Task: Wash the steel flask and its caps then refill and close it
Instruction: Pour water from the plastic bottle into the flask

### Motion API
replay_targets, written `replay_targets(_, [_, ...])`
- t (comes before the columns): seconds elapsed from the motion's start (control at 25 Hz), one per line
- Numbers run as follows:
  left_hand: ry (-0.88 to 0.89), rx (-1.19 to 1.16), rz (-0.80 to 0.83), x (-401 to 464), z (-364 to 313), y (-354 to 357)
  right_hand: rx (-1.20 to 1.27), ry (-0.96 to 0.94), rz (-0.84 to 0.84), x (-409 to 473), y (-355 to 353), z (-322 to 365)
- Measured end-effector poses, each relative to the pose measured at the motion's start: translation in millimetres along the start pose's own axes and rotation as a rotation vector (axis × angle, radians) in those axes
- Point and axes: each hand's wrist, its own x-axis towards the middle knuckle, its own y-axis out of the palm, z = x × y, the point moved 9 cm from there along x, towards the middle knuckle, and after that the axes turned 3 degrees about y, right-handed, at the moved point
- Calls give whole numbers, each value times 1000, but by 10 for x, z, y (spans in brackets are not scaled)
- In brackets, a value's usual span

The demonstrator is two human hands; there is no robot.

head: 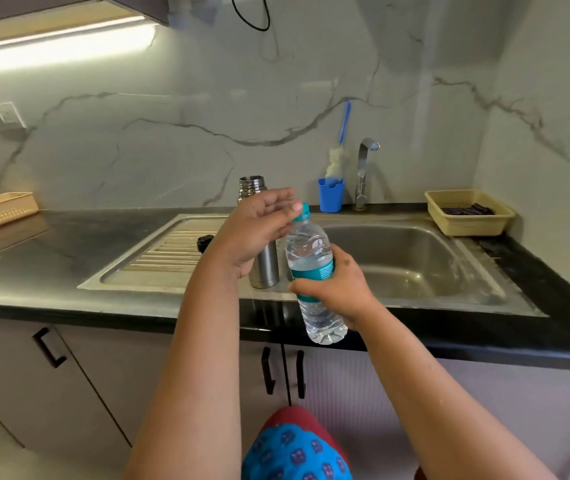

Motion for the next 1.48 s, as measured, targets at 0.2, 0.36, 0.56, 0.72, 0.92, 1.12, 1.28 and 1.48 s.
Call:
replay_targets(0.2, [95,76,-93,168,-65,-110,-34,-31,2,159,47,51])
replay_targets(0.36, [162,57,-262,259,-67,-386,-37,-15,16,318,114,78])
replay_targets(0.56, [59,-252,-479,207,541,-1009,-98,-29,-3,621,56,195])
replay_targets(0.72, [-84,-545,-525,122,1341,-1198,-205,-128,-36,1005,-49,464])
replay_targets(0.92, [-68,-562,-571,229,1745,-1164,-460,-200,-85,1526,-128,630])
replay_targets(1.12, [18,-123,-762,184,1875,-1250,-673,-309,-55,1741,-58,749])
replay_targets(1.28, [71,56,-720,238,1859,-1236,-860,-365,-30,1836,32,813])
replay_targets(1.48, [53,106,-723,199,1838,-1266,-974,-391,-53,1877,-1,887])
